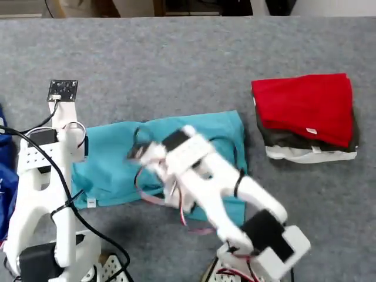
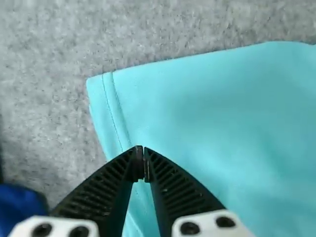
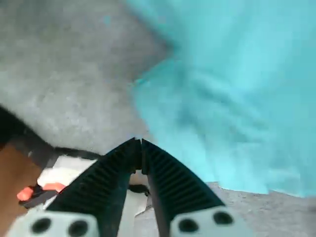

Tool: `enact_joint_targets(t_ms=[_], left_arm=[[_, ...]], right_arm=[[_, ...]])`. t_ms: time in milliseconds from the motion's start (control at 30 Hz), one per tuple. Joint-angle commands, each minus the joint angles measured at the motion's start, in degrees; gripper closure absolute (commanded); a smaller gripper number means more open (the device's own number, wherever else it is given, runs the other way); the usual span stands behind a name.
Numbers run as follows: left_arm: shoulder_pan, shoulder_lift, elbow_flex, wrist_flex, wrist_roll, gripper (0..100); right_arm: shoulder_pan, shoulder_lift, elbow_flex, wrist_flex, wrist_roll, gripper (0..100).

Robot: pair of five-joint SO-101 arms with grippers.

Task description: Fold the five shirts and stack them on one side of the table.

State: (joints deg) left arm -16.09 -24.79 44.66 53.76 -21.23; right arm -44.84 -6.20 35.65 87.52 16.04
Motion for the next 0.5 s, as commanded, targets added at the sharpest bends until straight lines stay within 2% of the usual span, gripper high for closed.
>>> enact_joint_targets(t_ms=[0, 100, 233, 333, 467], left_arm=[[-1.05, -0.13, -0.62, -1.14, 0.35, 98], [-2.46, -0.22, -0.70, -1.14, -0.09, 98], [-3.52, -0.13, -0.44, -1.05, -1.85, 98], [-3.52, -0.48, -0.62, -0.97, -1.76, 98], [-3.16, -0.66, -0.62, -0.62, -1.67, 98]], right_arm=[[-0.92, -5.41, 1.10, -0.79, 0.79, 99.5], [7.34, -8.22, -5.05, -1.32, 0.97, 99.5], [17.45, -5.05, -14.55, -5.45, 5.45, 99.5], [20.00, 1.98, -17.89, -9.05, 5.54, 99.5], [20.00, 12.62, -18.42, -11.25, 3.08, 99.5]])
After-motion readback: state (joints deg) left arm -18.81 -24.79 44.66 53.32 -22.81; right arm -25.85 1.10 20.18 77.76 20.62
